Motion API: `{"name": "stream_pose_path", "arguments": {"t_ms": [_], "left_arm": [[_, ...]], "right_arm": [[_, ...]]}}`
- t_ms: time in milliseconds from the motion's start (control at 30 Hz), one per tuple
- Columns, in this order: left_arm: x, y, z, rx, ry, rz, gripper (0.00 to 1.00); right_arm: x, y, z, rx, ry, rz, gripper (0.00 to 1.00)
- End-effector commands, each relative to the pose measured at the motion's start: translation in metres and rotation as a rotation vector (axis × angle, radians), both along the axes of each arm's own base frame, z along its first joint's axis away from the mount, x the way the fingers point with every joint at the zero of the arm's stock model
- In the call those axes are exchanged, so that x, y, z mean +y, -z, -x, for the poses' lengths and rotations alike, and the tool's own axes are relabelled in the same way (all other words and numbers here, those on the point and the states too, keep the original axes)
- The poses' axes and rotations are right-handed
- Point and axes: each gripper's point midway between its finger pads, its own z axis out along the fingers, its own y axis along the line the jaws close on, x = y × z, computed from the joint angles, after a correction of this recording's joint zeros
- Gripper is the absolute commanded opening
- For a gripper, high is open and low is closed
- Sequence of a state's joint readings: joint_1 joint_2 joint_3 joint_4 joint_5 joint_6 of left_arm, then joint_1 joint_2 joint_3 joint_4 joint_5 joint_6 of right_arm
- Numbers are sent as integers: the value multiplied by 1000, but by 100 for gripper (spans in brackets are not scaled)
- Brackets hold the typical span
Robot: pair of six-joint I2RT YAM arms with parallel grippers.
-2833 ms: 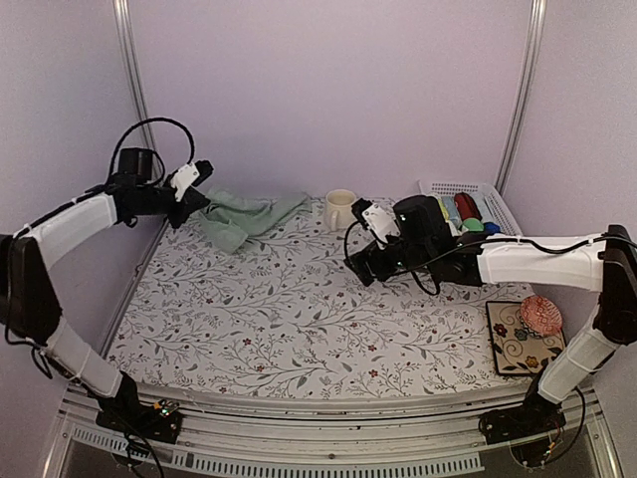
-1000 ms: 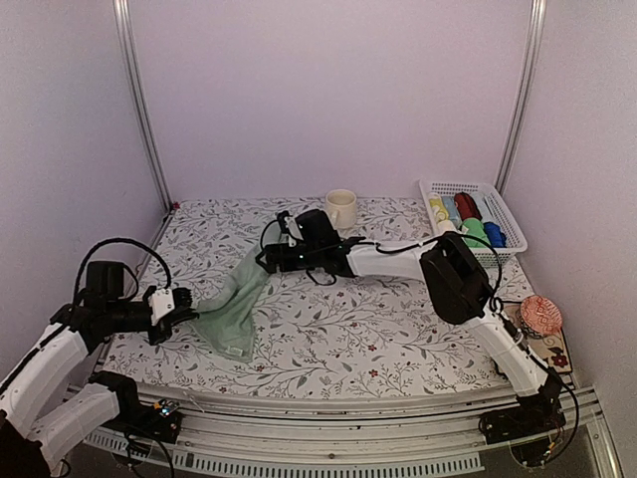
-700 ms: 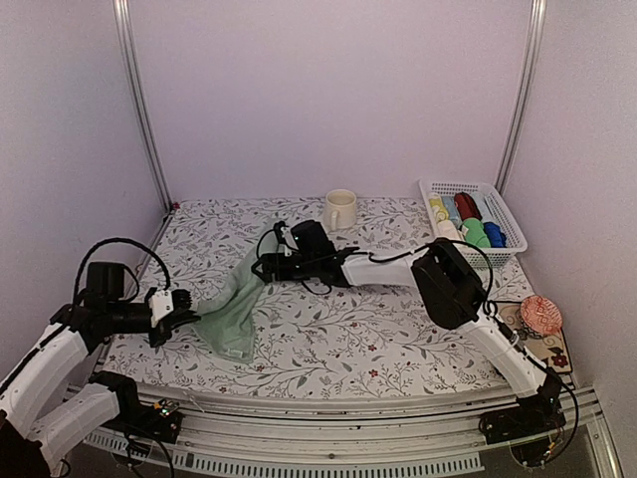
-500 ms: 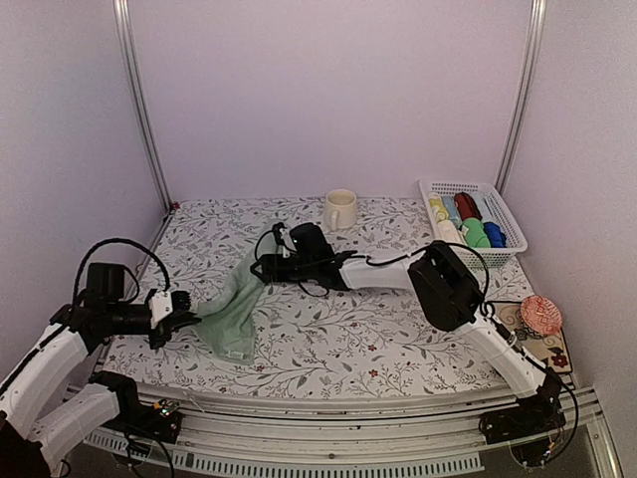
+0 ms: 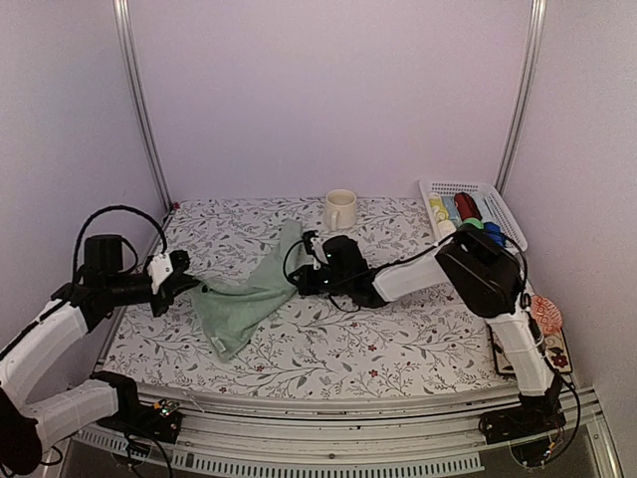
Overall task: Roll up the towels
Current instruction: Adjust the towel at the center of the board.
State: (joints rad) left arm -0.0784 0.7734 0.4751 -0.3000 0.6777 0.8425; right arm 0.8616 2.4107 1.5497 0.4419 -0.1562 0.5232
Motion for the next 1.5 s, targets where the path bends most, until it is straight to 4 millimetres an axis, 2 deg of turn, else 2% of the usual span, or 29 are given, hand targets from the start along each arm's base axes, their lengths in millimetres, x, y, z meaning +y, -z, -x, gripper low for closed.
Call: {"name": "stream_pose_path", "arguments": {"t_ms": [0,33,67,100,167,233,267,333,400,467,533,633,733,800,900,1000,1100,1267,1367,1467], "left_arm": [[-23,-68,-38,-49,101,115,0],[-30,-72,-40,-15,151,135,0],[-36,-77,-40,12,197,157,0],[-42,-78,-40,39,238,169,0],[-52,-73,-34,73,296,162,0],[-55,-64,-28,71,305,135,0],[-54,-59,-24,58,303,120,0],[-48,-49,-20,28,267,86,0],[-41,-39,-17,4,220,58,0],[-36,-34,-16,-19,173,45,0],[-32,-29,-13,-21,146,39,0],[-30,-20,-6,-13,140,26,0],[-25,-13,-6,-10,106,7,0],[-22,-11,-8,-11,81,0,0],[-18,-10,-10,-20,49,-4,0],[-19,-8,-4,-23,61,3,0],[-23,-9,3,-15,89,26,0],[-24,-7,6,2,91,43,0],[-25,-4,9,8,93,48,0],[-24,0,10,11,91,47,0]], "right_arm": [[-55,-172,3,-338,155,-218,2],[-64,-165,13,-336,162,-200,2],[-72,-180,25,-353,177,-215,2],[-75,-178,38,-350,175,-203,2],[-68,-168,67,-333,140,-176,3],[-53,-145,95,-287,90,-134,9],[-39,-131,114,-256,46,-108,20],[-14,-105,139,-202,-38,-47,39],[5,-80,157,-156,-105,36,57],[10,-66,168,-134,-140,84,66],[1,-64,169,-128,-128,106,70],[-10,-76,173,-151,-140,127,78],[-12,-90,192,-172,-258,131,84],[-22,-93,201,-173,-289,149,86],[-48,-96,203,-177,-267,193,92],[-83,-94,194,-175,-187,247,93],[-117,-87,170,-144,-95,288,92],[-167,-56,132,-86,24,393,91],[-185,-37,121,-47,39,424,90],[-189,-22,119,-12,17,446,90]]}}
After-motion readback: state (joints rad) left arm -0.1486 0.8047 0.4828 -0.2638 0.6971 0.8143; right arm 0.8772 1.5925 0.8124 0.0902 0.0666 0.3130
